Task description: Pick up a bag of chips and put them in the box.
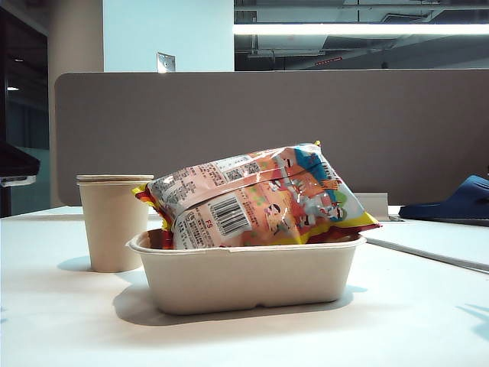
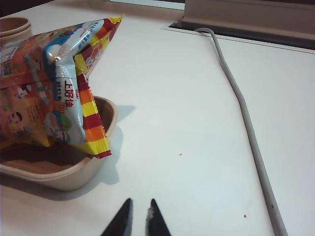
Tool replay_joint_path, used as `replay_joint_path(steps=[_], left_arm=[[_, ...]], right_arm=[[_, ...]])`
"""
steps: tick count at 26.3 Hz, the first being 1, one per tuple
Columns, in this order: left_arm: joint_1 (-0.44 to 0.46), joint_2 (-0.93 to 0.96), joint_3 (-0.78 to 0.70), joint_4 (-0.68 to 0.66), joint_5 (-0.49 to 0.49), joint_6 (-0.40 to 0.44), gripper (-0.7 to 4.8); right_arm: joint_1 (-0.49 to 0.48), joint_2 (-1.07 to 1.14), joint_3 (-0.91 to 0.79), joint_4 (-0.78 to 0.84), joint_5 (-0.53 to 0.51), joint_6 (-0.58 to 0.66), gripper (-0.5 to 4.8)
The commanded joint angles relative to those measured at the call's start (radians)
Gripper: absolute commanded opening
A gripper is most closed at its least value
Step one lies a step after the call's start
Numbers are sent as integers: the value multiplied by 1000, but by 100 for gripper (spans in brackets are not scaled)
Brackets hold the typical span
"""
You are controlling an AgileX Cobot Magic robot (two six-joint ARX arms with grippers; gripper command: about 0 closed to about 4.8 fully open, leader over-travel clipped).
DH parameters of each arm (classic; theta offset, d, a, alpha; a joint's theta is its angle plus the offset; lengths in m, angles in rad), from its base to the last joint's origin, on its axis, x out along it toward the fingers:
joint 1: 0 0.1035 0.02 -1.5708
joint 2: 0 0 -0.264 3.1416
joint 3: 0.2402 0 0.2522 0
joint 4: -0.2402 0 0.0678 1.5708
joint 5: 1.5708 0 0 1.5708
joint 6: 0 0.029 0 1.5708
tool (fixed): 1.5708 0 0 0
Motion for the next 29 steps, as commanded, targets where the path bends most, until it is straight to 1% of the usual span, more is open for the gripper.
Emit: replay_joint_path(steps=[1,5,9,15,18,21,26,29], left_arm=[[0,0,0,8,-2,5,111],[7,0,0,8,-2,5,111],[72,0,0,8,12,5,111],[197,0,0,8,12,5,111],[274,0,0,8,11,5,111],[373,0,0,8,8,5,111],[483,0,0,8,8,5,111],[529,0,0,8,8,5,111]], right_arm=[[0,0,0,8,2,4,44],[0,0,0,8,2,4,44],[0,-4,0,9,2,4,44],[-2,-4,0,9,2,4,44],[-9,-4,0,10,2,4,44],[-38,-4,0,10,2,4,44],[-96,-4,0,10,2,4,44],[-137,-4,0,10,2,4,44]])
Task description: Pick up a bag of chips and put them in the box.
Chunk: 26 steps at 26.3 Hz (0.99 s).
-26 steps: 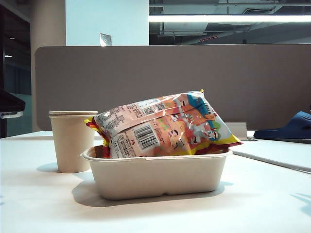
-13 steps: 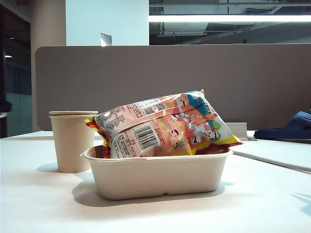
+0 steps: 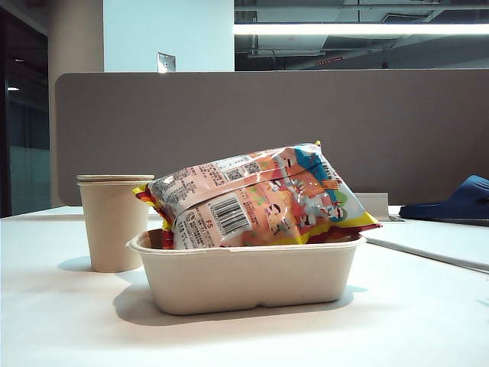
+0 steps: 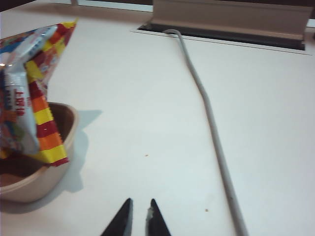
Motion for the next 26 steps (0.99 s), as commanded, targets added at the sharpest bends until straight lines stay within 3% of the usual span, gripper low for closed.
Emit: replay_joint_path(steps=[1,10,26], left_arm=[[48,0,0,8,2,4,111],[103,0,0,8,2,4,111],[103,0,0,8,2,4,111]], right_arm=[[-51,0,0,9,2,4,44],[-245,0,0,9,2,4,44],[-351,0,0,9,2,4,44]])
